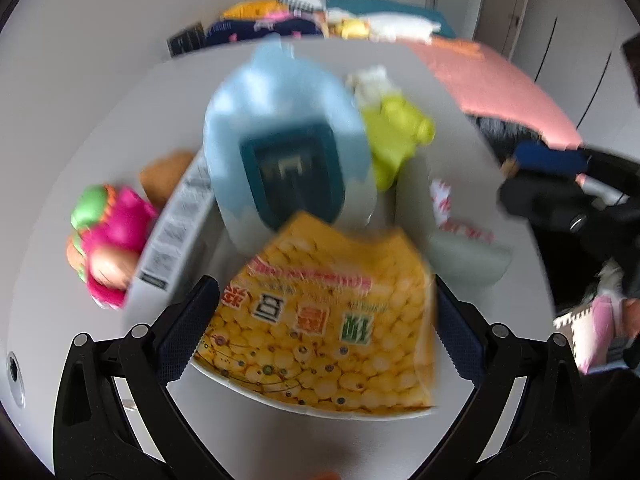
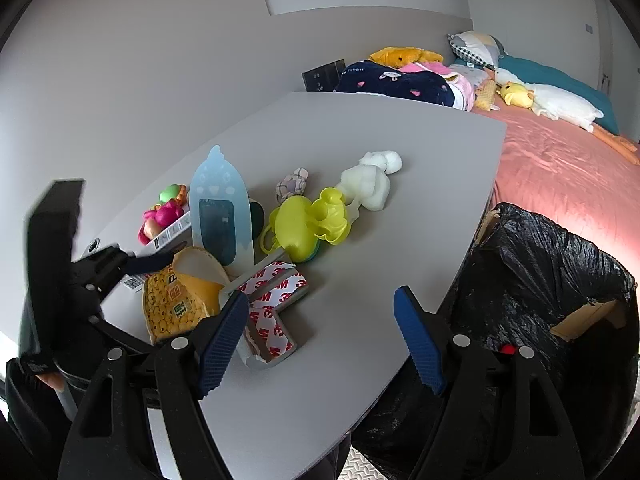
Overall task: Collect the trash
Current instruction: 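Grasp the yellow corn snack bag with the left tool while the right tool grasps the red-and-white corner piece, then carry both items over the black trash bin and open both tools to drop them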
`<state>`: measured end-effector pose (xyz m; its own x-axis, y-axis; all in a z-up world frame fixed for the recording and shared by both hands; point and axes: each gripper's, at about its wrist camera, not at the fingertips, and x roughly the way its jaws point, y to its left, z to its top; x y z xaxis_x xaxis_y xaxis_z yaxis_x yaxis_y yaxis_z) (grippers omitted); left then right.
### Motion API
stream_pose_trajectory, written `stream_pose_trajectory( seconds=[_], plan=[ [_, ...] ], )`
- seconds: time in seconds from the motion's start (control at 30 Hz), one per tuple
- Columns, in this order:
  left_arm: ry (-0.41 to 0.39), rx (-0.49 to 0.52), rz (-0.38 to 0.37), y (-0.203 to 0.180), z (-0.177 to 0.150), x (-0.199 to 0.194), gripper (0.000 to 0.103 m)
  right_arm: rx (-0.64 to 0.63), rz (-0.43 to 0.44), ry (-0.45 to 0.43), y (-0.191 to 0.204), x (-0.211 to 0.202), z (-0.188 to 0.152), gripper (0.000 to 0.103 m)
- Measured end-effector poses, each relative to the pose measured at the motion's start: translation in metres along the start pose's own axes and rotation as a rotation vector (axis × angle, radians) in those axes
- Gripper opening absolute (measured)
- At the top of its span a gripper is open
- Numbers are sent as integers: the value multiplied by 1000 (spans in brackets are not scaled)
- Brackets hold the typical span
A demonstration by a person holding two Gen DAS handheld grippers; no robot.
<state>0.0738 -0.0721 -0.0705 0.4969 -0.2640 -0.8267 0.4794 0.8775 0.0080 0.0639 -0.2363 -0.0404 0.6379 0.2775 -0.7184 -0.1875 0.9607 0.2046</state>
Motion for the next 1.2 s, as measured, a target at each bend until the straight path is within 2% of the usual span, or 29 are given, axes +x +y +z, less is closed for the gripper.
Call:
stream_pose_trajectory(
  seconds=[0.07, 0.17, 0.6, 0.83, 0.9, 1.03, 1.2],
  plan=[
    [-20, -15, 11, 2, 0, -3, 91, 1, 1, 2, 1, 1, 0, 76],
    [-46, -40, 3, 5, -1, -9, 90, 2, 5, 12, 2, 4, -1, 76],
    [-106, -89, 80, 18, -18, -42, 90, -84, 58, 65, 34, 31, -1, 75],
    [-124, -127, 84, 26, -24, -53, 90, -129, 40, 98, 48, 47, -4, 56],
    [-126, -132, 85, 26, -26, -54, 90, -145, 34, 100, 50, 48, -5, 55],
    [-139, -165, 94, 27, -25, -55, 90, -121, 73, 105, 45, 46, -4, 50],
    [-151, -189, 90, 27, -22, -59, 90, -107, 88, 88, 39, 33, -2, 49]
  ],
)
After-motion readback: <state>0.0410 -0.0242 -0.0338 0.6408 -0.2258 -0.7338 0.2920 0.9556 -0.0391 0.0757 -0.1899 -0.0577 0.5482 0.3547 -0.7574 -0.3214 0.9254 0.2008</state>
